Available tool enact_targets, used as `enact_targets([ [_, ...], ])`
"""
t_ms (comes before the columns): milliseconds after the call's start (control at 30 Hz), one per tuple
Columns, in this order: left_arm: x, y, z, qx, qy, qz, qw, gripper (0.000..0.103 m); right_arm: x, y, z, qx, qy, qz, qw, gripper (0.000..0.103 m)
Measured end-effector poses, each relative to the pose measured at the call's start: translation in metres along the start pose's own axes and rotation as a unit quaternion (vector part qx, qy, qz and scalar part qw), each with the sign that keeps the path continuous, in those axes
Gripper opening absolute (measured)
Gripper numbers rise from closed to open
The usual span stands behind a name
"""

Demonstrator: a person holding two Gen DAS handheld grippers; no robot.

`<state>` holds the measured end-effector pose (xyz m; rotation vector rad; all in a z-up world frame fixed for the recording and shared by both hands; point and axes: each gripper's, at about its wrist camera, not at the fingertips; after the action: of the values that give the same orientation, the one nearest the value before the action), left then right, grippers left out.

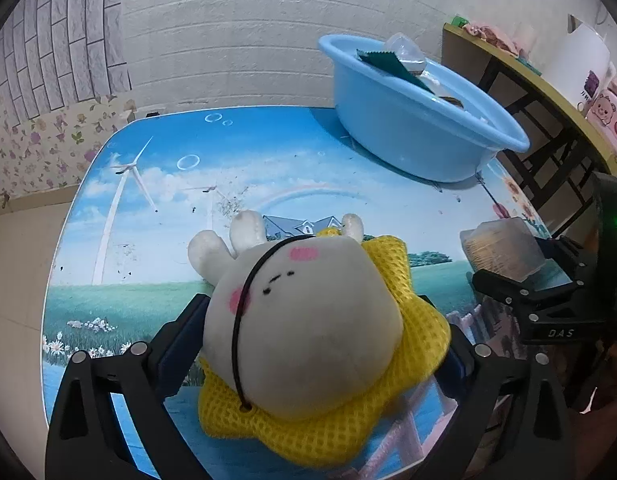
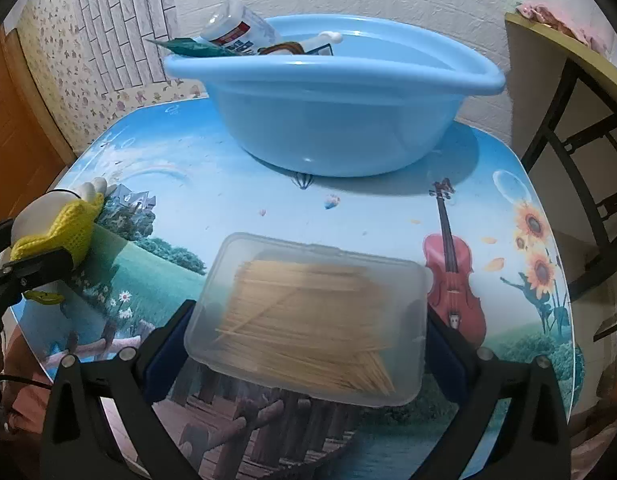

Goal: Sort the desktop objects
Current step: 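Lift the bunny and toothpick box and carry both over the basin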

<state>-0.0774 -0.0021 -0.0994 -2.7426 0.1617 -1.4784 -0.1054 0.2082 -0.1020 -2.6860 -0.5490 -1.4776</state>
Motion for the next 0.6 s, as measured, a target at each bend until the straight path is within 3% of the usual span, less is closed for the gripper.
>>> enact_targets([
  [467,-0.015,-0.001,-0.004,-0.005,-0.002,-0.002,1.0,0.099,-0.002,0.0,-0.002,-0.001,-0.001,0.012,1.0,0.103],
  [600,-0.013,-0.001,-0.004,-0.01,-0.011,-0.005,0.9999,0.091,0.001,-0.004,-0.003,-0.01,-0.005,0.006,1.0,0.1],
])
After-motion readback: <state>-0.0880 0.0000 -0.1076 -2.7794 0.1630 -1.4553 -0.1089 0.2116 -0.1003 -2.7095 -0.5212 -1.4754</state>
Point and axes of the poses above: each gripper's, at about its wrist camera, not at the fingertips, and x roughly against the way its jaws point, y to its left, z to its underside, and after that the axes turned 7 degrees about -z, right-handed
